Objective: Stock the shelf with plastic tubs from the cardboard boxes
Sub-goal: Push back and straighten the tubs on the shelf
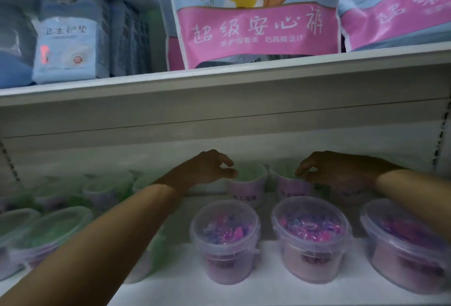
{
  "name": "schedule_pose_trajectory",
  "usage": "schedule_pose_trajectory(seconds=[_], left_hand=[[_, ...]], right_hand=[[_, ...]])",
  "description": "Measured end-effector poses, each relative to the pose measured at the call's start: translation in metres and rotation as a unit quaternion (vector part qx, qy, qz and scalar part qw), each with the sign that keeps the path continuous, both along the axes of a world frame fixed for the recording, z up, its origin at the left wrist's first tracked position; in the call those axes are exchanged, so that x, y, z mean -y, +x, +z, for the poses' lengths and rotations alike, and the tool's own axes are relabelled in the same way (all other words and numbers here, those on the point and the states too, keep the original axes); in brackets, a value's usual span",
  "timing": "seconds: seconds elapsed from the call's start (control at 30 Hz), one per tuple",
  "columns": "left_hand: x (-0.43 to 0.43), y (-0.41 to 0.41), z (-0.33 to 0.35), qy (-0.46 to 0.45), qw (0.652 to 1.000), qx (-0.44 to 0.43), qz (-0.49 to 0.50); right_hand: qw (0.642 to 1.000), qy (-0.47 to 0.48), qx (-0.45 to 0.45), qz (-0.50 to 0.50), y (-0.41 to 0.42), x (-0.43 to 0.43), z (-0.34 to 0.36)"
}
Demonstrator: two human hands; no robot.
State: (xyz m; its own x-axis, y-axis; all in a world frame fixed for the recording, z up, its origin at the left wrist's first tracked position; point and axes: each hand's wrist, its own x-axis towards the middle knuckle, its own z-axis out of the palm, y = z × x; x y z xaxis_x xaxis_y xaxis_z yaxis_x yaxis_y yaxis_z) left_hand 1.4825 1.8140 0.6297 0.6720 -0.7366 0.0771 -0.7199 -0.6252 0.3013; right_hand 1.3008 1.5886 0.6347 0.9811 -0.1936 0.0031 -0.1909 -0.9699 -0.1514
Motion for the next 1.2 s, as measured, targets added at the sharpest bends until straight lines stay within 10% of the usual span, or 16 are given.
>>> schedule_pose_trajectory(seconds=[0.53,1.2], left_hand=[[-0.135,0.066,0.006,0.056,0.990,0.010,0.129],[-0.061,0.021,-0.002,0.063,0.995,-0.023,0.073]], right_hand=[[0.996,0.025,0.058,0.068,0.066,-0.070,-0.012],[0.996,0.033,0.028,0.074,0.068,-0.074,-0.017]])
